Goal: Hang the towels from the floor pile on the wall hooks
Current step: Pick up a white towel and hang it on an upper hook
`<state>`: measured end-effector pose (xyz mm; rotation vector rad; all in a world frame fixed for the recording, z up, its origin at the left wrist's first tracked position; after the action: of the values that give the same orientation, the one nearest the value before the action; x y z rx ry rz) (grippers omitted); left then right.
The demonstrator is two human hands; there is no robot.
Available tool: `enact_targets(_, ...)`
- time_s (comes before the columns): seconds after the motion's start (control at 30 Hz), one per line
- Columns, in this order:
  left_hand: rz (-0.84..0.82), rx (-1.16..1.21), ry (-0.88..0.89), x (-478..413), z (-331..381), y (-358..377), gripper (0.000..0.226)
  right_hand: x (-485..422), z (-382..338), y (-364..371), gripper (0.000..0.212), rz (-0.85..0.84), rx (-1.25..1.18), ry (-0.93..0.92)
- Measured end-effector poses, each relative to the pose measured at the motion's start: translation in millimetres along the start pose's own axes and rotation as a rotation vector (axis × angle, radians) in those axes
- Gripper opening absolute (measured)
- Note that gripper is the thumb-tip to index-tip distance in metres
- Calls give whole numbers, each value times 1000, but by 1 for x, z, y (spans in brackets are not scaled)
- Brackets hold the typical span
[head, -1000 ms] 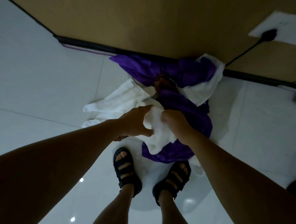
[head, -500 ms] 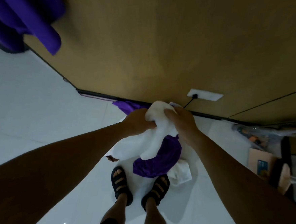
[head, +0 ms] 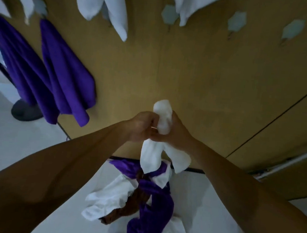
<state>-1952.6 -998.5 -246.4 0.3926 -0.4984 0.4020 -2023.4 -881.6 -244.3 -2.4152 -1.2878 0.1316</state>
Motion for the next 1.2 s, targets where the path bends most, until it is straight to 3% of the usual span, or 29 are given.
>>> enact_targets(0.07,-21,-217,76,11,16,2,34,3,-16,-9,81,29,91,-3)
enact_targets(0.17,-34,-587,274,29,41,5,40,9,-43,-28,63,126,261,30)
enact_targets(0.3,122,-891,520,49,77,12,47,12,-82,-50,44,222,186,14)
enact_targets(0.4,146,-842,580,57,98,15,31,16,-102,-58,40,346,190,-8)
enact_targets(0.5,86,-650,549,65,113,14,9,22,-111,-75,25,527,293,-43)
enact_targets(0.57,59,-528,513,68,124,11,15,25,-112,-90,15,626,294,-9)
enact_targets(0.63,91,-522,509,72,133,6,10,29,-115,-100,17,642,200,51)
enact_targets(0.7,123,-564,531,73,141,3,22,30,-119,-107,18,643,86,80)
enact_targets(0.77,149,-577,549,78,147,6,6,31,-128,-110,17,622,-11,77)
enact_targets(0.83,151,-564,557,81,153,11,18,32,-134,-111,16,520,12,54)
enact_targets(0.93,120,-498,520,86,160,20,14,33,-141,-108,36,380,102,47)
enact_targets(1.03,24,-464,496,92,166,30,23,31,-145,-107,13,375,76,50)
enact_targets(1.13,12,-697,516,97,171,33,61,28,-146,-108,5,489,86,53)
enact_targets(1.2,51,-903,515,96,171,30,67,28,-145,-110,9,542,107,49)
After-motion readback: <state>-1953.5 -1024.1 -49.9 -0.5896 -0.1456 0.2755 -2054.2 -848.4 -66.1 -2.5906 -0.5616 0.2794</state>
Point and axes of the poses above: each hand's wrist, its own x-axis away from the middle knuckle, its own y-axis out of the palm, z = x × y, the point moved 2 cm from there along -x, towards the middle knuckle, and after that the axes turned 2 degrees about z, right-handed, at the moved point
